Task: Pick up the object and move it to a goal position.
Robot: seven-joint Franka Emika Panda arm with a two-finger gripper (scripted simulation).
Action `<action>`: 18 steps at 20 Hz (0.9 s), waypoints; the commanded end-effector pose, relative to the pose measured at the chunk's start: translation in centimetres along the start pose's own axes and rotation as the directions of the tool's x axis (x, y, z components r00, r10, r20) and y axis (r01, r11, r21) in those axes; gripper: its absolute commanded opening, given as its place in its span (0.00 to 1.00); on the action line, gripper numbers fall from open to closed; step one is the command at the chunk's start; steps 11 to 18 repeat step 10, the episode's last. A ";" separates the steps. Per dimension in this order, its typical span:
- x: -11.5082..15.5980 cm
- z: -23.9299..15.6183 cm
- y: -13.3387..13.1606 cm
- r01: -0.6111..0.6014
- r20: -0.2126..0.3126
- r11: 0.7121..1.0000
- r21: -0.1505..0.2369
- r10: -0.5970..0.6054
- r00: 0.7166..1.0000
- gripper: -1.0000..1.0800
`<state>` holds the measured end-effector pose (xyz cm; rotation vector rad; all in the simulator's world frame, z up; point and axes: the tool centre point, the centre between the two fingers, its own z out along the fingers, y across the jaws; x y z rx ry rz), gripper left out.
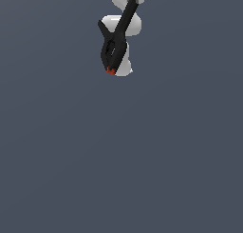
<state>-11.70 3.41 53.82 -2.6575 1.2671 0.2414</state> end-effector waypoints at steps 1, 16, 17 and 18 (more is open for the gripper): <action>0.2 -1.1 0.1 0.001 -0.002 1.000 0.002 -0.001 1.000 0.00; 0.6 -2.4 0.1 0.002 -0.002 1.000 0.002 -0.002 1.000 0.00; 0.6 -2.4 0.1 0.002 -0.002 1.000 0.002 -0.002 1.000 0.00; 0.6 -2.4 0.1 0.002 -0.002 1.000 0.002 -0.002 1.000 0.00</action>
